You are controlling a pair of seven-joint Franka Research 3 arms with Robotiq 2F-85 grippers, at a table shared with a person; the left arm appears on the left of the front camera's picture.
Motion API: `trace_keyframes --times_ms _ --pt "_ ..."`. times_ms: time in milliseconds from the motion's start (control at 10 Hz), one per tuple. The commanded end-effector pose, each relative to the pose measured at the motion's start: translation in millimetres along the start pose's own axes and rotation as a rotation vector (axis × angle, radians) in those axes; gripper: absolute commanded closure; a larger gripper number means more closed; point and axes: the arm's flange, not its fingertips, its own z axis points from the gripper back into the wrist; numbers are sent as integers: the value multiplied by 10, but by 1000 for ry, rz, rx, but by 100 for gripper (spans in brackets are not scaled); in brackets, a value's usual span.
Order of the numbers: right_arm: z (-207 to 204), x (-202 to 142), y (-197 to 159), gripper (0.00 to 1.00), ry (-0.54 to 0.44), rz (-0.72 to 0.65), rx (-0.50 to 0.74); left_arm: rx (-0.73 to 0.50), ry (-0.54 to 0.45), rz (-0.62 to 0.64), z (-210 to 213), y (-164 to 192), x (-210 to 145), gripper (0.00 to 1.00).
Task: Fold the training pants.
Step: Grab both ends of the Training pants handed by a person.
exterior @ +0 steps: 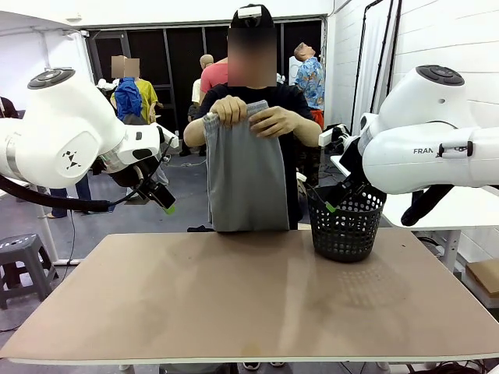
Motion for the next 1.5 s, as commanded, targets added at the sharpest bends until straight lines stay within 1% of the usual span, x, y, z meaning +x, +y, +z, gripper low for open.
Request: trace_keyframes --times_ms 0,1400 --pt "0 2 1 0 2 1 1 -10 0 -4 -6 5 -3 0" --pt "0 2 1 0 2 1 1 -10 0 -4 -6 5 -3 0"
